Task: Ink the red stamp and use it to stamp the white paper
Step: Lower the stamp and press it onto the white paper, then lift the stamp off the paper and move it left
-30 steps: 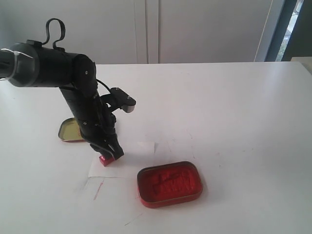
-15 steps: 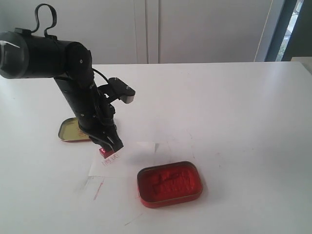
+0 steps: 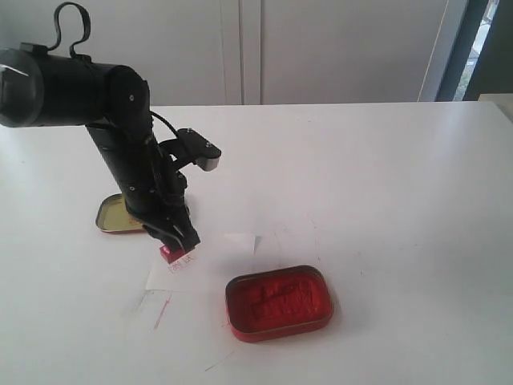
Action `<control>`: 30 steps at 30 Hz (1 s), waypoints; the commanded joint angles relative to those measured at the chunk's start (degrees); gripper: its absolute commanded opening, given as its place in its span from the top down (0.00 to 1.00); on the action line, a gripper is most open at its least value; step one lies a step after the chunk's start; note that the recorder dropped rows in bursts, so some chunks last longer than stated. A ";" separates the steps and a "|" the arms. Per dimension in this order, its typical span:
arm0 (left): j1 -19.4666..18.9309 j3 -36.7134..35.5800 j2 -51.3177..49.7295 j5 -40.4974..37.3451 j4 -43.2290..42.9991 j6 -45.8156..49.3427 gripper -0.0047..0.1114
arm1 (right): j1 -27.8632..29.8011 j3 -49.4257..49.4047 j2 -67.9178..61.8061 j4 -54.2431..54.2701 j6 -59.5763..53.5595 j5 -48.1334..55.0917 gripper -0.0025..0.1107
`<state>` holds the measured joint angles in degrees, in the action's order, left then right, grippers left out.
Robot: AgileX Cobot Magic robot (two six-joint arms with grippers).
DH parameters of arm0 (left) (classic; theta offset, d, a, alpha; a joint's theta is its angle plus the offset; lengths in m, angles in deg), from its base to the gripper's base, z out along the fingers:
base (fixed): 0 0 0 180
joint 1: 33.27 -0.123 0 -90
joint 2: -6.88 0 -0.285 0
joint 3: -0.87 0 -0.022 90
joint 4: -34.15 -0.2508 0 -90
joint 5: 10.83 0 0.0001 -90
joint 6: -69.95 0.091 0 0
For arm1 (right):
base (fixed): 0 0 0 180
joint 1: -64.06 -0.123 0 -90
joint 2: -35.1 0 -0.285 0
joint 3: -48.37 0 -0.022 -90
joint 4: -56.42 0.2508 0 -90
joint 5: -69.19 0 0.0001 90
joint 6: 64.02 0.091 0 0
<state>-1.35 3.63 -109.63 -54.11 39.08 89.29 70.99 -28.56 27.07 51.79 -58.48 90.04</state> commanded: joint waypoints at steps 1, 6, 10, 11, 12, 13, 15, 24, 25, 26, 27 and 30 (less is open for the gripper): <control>-1.37 0.04 2.68 -2.53 4.18 0.09 0.96 | -0.11 -0.29 0.24 0.13 0.35 -0.86 0.98; -5.28 -0.62 4.48 -6.19 13.51 5.05 0.96 | -0.11 -0.29 0.24 0.13 0.35 -0.86 0.98; -7.50 -3.16 6.87 -5.73 17.18 6.31 0.96 | -0.11 -0.29 0.24 0.13 0.35 -0.86 0.98; -7.98 -4.08 7.52 -5.71 17.32 6.41 0.96 | -0.11 -0.29 0.24 0.13 0.35 -0.86 0.98; -8.33 -4.97 8.12 -5.71 17.34 6.41 0.96 | -0.11 -0.29 0.24 0.13 0.35 -0.86 0.98; -8.62 -5.90 8.56 -5.82 17.79 6.41 0.96 | -0.11 -0.29 0.24 0.13 0.35 -0.86 0.98; -9.47 -7.85 9.75 -5.82 19.09 7.18 0.96 | -0.11 -0.29 0.24 0.13 0.35 -0.86 0.98; -15.90 -16.56 12.98 -9.73 39.61 22.03 0.96 | -0.11 -0.29 0.24 0.13 0.35 -0.86 0.98; -16.85 -17.50 12.98 -10.33 41.62 23.31 0.96 | -0.11 -0.29 0.24 0.13 0.35 -0.86 0.98; -17.59 -18.32 12.98 -10.50 42.94 24.71 0.96 | -0.11 -0.29 0.24 0.13 0.35 -0.86 0.98; -18.42 -19.31 12.98 -10.50 44.15 25.79 0.96 | -0.11 -0.29 0.24 0.13 0.35 -0.86 0.98; -20.30 -21.74 12.98 -10.50 44.66 26.42 0.96 | -0.11 -0.29 0.24 0.13 0.75 -0.86 0.98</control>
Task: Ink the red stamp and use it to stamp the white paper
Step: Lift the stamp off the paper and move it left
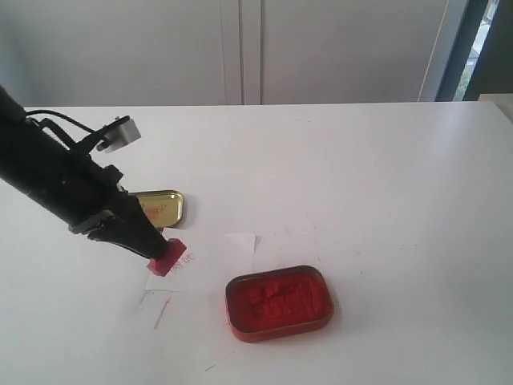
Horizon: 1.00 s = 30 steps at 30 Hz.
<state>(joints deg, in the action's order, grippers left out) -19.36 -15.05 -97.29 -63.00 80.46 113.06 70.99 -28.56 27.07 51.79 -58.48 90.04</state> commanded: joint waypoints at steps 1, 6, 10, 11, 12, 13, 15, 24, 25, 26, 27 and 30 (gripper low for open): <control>-2.94 -3.98 0.64 -1.60 3.55 3.42 0.96 | -0.11 -0.29 0.24 0.13 0.75 -0.86 0.98; -5.74 -7.54 0.64 -1.18 4.60 5.12 0.96 | -0.11 -0.29 0.24 0.13 0.75 -0.86 0.98; -6.58 -9.49 0.53 1.24 4.50 5.12 0.96 | -0.11 -0.29 0.24 0.13 0.75 -0.86 0.98; -6.58 -9.81 0.27 1.47 4.50 5.12 0.96 | -0.11 -0.29 0.24 0.13 0.75 -0.86 0.98; -6.58 -10.09 -0.24 1.75 4.37 5.12 0.96 | -0.11 -0.29 0.24 0.13 0.75 -0.86 0.98; -6.58 -10.22 -0.82 1.75 4.37 5.12 0.96 | -0.11 -0.29 0.24 0.13 0.75 -0.86 0.98; -6.58 -10.47 -2.14 2.02 4.37 5.21 0.96 | -0.11 -0.29 0.24 0.13 0.75 -0.86 0.98; -10.07 -10.47 -6.23 1.09 5.93 6.90 0.96 | -0.11 -0.29 0.24 0.13 0.75 -0.86 0.98; -10.32 -10.47 -6.69 1.09 5.93 7.05 0.96 | -0.11 -0.29 0.24 0.13 0.75 -0.86 0.98; -10.47 -10.47 -7.03 1.23 6.05 7.21 0.96 | -0.11 -0.29 0.24 0.13 0.75 -0.86 0.98; -10.57 -10.47 -7.53 1.81 6.05 7.30 0.96 | -0.11 -0.29 0.24 0.13 0.75 -0.86 0.98; -10.57 -10.47 -8.82 2.59 7.43 8.30 0.96 | -0.11 -0.29 0.24 0.13 0.75 -0.86 0.98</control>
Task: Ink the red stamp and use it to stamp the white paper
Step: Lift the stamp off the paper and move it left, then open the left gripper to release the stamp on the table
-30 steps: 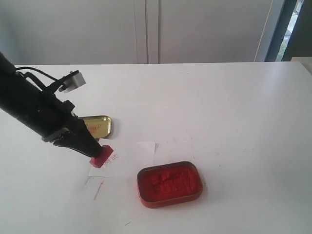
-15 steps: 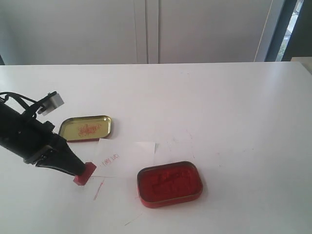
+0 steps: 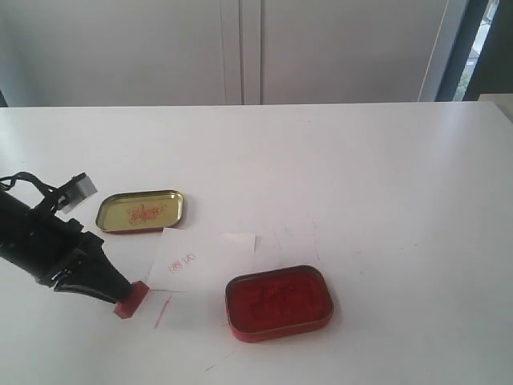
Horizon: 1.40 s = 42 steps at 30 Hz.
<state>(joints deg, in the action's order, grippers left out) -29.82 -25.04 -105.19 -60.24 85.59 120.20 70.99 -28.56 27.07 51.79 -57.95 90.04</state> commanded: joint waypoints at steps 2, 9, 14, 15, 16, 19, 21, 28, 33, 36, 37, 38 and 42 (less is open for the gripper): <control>-0.10 -0.48 -1.77 1.36 2.02 1.16 0.96 | -0.11 -0.29 0.24 0.13 0.21 -0.86 0.98; -0.10 -0.48 -3.31 2.00 2.47 0.94 0.96 | -0.11 -0.29 0.24 0.13 0.21 -0.86 0.98; -0.10 -0.48 -3.31 3.20 2.16 -0.79 0.76 | -0.11 -0.29 0.24 0.13 0.21 -0.86 0.98; -0.10 -0.48 -3.31 3.66 1.88 -0.79 0.69 | -0.11 -0.29 0.24 0.13 0.21 -0.86 0.98; -0.10 -0.48 -3.17 4.14 1.59 -1.26 0.65 | -0.11 -0.29 0.24 0.13 0.21 -0.86 0.98; -0.10 -0.48 -3.05 5.43 0.24 -3.13 0.54 | -0.11 -0.29 0.24 0.13 0.21 -0.86 0.98; -0.53 -0.48 -3.05 5.43 0.14 -3.60 0.51 | -0.11 -0.29 0.24 0.13 0.21 -0.86 0.98; -3.39 1.83 -2.02 3.65 -3.81 -6.34 0.48 | -0.11 -0.29 0.24 0.13 0.21 -0.86 0.98; -5.18 2.15 1.51 5.47 -6.84 -8.36 0.49 | -0.11 -0.29 0.24 0.13 0.21 -0.86 0.98; -5.46 2.15 3.61 5.86 -6.98 -8.95 0.51 | -0.11 -0.29 0.24 0.13 0.21 -0.86 0.98; -5.46 2.15 4.26 5.97 -6.98 -8.95 0.52 | -0.11 -0.29 0.24 0.13 0.21 -0.86 0.98; -5.46 2.15 4.82 5.97 -6.98 -8.95 0.54 | -0.11 -0.29 0.24 0.13 0.21 -0.86 0.98; -5.46 2.15 6.45 5.97 -6.98 -9.11 0.73 | -0.11 -0.29 0.24 0.13 0.21 -0.86 0.98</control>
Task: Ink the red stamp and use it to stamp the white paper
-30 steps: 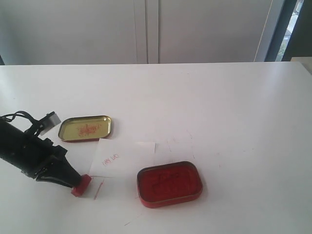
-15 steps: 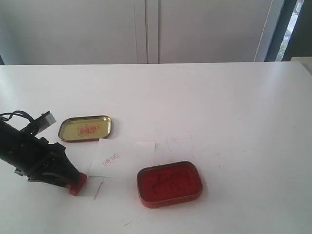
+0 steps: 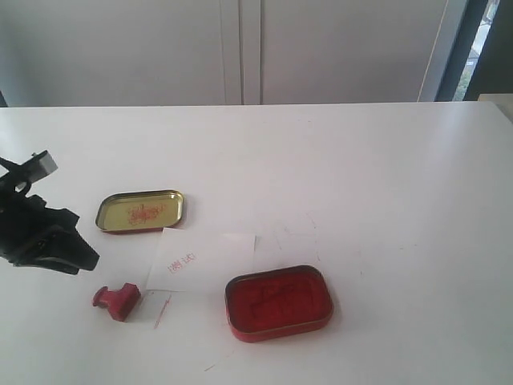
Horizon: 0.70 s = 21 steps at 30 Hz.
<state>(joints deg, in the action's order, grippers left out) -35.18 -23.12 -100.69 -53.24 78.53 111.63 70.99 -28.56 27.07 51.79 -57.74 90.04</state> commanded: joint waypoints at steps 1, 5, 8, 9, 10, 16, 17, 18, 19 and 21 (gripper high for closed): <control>-0.11 0.23 2.22 -1.03 0.07 -0.53 0.81 | -0.11 -0.29 0.24 0.13 0.00 -0.86 0.98; -0.11 0.13 2.57 -1.03 -0.30 -0.53 0.96 | -0.11 -0.29 0.24 0.13 0.00 -0.86 0.98; -0.11 0.13 2.57 -0.74 -0.30 -0.71 0.96 | -0.11 -0.29 0.24 0.13 0.00 -0.86 0.98; -0.11 0.13 2.57 -0.74 -0.30 -0.99 0.96 | -0.11 -0.29 0.24 0.13 0.00 -0.86 0.98; -0.11 0.13 2.57 -0.74 -0.30 -1.21 0.96 | -0.11 -0.29 0.24 0.13 0.00 -0.86 0.98; 0.57 0.13 2.57 0.25 -3.24 -5.08 0.96 | -0.11 -0.29 0.24 0.13 0.00 -0.86 0.98; 1.08 0.13 2.68 0.83 -4.94 -6.75 0.96 | -0.11 -0.29 0.24 0.13 0.00 -0.86 0.98; 1.60 0.13 2.78 1.81 -6.50 -8.07 0.96 | -0.11 -0.29 0.24 0.13 0.00 -0.86 0.98; 2.34 0.13 3.24 2.79 -8.65 -9.91 0.96 | -0.11 -0.29 0.24 0.13 0.00 -0.86 0.98; 3.93 0.13 4.21 4.44 -12.62 -13.66 0.96 | -0.11 -0.29 0.24 0.13 0.00 -0.86 0.98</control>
<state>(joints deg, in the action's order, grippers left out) -33.32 -23.12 -98.28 -49.88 70.50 103.01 70.99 -28.56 27.07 51.79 -57.74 90.04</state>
